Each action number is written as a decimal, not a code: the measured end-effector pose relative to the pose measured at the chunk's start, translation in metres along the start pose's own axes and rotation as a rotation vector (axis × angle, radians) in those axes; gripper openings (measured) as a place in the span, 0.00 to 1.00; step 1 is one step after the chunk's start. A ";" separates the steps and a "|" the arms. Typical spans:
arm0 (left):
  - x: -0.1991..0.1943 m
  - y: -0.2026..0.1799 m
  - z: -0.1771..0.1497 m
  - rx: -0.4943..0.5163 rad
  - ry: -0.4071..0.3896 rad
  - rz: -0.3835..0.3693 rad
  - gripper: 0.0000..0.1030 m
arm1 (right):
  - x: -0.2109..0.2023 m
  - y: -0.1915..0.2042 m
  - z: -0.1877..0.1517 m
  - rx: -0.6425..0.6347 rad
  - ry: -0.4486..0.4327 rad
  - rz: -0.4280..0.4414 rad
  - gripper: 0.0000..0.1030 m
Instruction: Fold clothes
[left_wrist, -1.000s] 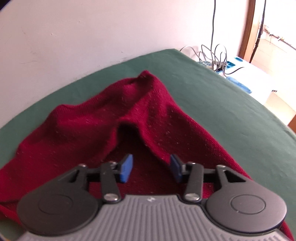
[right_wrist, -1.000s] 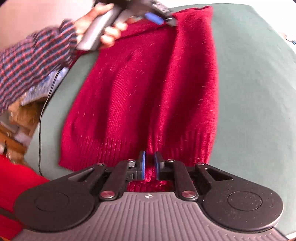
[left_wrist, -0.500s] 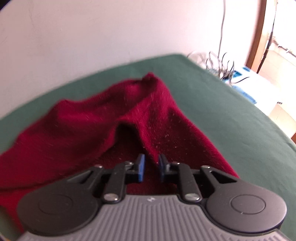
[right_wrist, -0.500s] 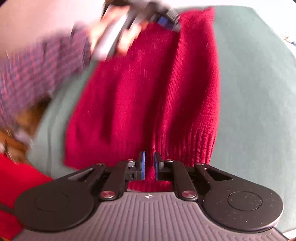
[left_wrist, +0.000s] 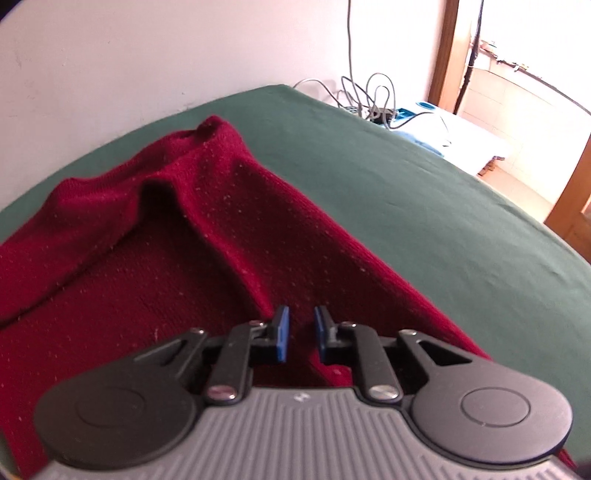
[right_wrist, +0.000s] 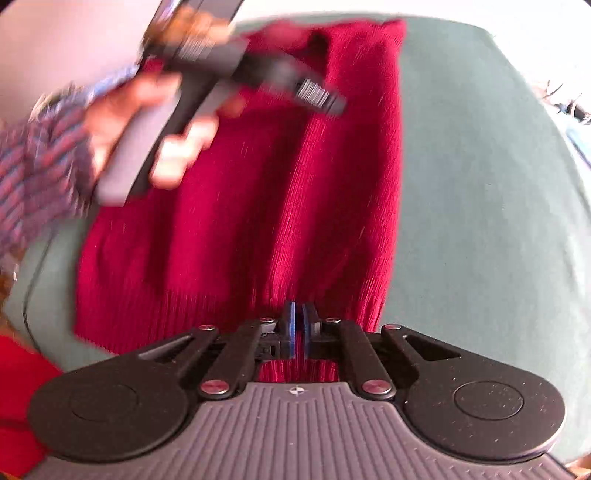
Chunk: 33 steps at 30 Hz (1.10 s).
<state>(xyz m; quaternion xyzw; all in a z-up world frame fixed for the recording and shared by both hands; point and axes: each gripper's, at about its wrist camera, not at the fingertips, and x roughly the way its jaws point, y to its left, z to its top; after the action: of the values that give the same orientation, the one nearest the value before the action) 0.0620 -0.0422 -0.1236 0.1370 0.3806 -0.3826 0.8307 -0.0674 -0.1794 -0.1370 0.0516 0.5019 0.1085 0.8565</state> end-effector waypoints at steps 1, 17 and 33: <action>-0.005 -0.002 -0.004 -0.004 0.001 -0.014 0.15 | 0.004 -0.005 0.005 -0.003 0.003 0.009 0.04; -0.065 -0.051 -0.053 -0.144 0.056 0.082 0.27 | 0.026 -0.083 0.041 0.024 0.035 0.290 0.09; -0.055 -0.082 -0.071 -0.286 0.117 0.073 0.39 | 0.032 -0.107 0.044 0.094 0.058 0.357 0.20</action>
<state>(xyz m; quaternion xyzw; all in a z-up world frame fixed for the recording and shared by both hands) -0.0589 -0.0312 -0.1256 0.0530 0.4738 -0.2855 0.8314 0.0005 -0.2746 -0.1641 0.1765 0.5138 0.2368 0.8055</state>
